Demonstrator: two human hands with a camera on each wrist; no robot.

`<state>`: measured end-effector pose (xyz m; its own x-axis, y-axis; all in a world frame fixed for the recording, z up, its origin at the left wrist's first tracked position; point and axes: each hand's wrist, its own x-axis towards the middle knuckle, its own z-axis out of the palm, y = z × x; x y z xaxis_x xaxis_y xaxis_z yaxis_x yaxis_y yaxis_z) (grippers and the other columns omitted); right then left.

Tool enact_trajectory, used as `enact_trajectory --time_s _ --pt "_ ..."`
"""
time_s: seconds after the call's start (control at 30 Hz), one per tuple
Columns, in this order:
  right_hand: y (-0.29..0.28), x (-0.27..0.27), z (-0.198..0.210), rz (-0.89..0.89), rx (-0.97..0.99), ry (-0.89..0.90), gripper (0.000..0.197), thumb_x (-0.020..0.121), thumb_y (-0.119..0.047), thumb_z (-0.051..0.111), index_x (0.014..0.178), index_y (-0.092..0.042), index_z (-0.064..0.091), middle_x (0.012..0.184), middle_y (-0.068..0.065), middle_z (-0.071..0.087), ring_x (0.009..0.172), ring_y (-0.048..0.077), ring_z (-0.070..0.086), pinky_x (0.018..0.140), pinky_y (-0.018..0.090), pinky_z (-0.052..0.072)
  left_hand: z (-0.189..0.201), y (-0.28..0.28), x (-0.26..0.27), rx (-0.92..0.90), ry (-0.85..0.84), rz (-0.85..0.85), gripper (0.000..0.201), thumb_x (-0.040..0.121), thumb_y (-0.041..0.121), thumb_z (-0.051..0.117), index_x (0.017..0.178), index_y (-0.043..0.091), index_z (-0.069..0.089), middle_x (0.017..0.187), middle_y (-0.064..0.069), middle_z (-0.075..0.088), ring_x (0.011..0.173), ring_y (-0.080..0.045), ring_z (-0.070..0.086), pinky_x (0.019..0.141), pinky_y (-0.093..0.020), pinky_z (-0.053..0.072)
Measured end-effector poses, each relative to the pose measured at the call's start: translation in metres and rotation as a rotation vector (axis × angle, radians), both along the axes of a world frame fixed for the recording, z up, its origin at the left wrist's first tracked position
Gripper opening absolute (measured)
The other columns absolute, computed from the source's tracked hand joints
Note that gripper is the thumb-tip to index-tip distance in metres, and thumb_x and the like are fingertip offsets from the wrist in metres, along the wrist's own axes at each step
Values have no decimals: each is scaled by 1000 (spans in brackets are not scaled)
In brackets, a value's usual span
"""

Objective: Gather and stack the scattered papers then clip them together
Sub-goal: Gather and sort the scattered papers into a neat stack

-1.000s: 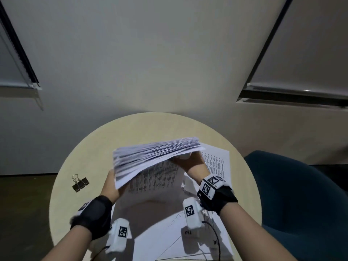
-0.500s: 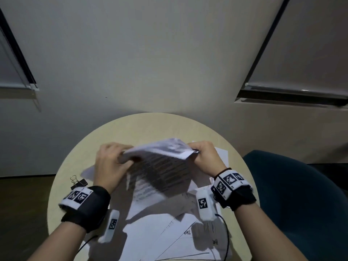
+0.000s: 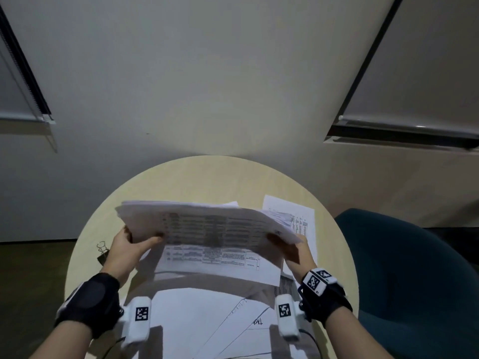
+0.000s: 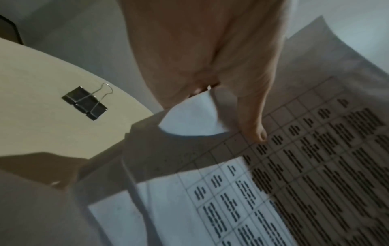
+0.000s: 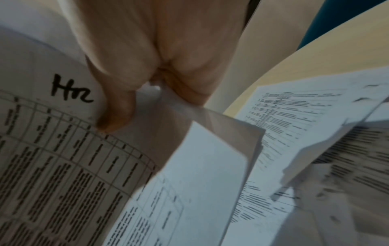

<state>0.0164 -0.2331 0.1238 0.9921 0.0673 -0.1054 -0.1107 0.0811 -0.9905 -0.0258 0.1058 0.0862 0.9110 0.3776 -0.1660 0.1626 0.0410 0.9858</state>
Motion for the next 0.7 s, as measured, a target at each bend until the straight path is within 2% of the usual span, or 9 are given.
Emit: enact_trajectory --time_s 0.07,0.1,0.17,0.23,0.33,0.4,0.47,0.6,0.7 --pt "-6 2 -19 36 -187 -4 31 71 -32 82 94 -13 75 79 0 77 80 14 73 70 23 57 -13 1 -5 0 41 -3 50 78 0 74 123 7 53 105 0 66 97 -17 63 93 -41 48" --pt "-8 1 -26 76 -281 14 32 64 -37 85 91 -22 76 86 -2 77 88 17 73 78 25 56 -22 1 -8 11 69 -9 48 76 -1 75 120 5 55 106 -4 67 98 -22 64 92 -42 49" --pt "-14 -2 -38 189 -439 42 30 70 -18 83 95 -29 72 91 -16 75 94 5 70 85 17 51 -36 -1 -15 20 108 -48 46 69 -2 81 111 2 62 103 -12 71 99 -28 67 89 -44 51" --pt "-16 -4 -41 250 -516 74 27 78 -5 76 95 -25 70 88 -15 74 87 -2 68 82 15 49 -43 -5 -22 25 90 -88 45 61 6 82 102 -1 65 97 -14 72 90 -22 68 84 -34 53" --pt "-15 2 -42 281 -524 40 19 83 0 70 87 -19 71 86 1 72 80 6 68 78 23 51 -44 -10 -22 27 44 -96 25 69 2 75 90 1 61 85 -9 65 77 -14 60 65 -16 51" --pt "-8 4 -40 241 -454 37 25 76 -2 77 94 -19 73 96 5 75 92 14 70 87 31 54 -43 -12 -19 3 67 -60 23 75 -4 76 92 8 65 85 0 72 84 -17 63 73 -23 52" --pt "0 1 -34 171 -337 77 40 69 3 81 105 -9 70 100 4 75 97 17 70 94 38 54 -47 -11 -15 -9 67 -45 35 75 5 79 107 7 66 97 -4 74 92 -21 67 83 -35 52" --pt "13 -4 -21 74 -168 33 32 76 15 69 104 -1 68 78 -5 76 74 4 71 68 22 58 -35 -15 -16 -18 0 18 24 74 0 78 93 12 70 94 -2 76 73 -11 71 65 -27 56" --pt "18 7 -15 -26 -187 -64 27 75 1 77 100 -5 71 88 4 77 85 16 72 83 37 58 -17 -18 -16 -47 -87 76 25 71 2 80 89 17 71 87 6 76 74 -4 71 63 -24 58"
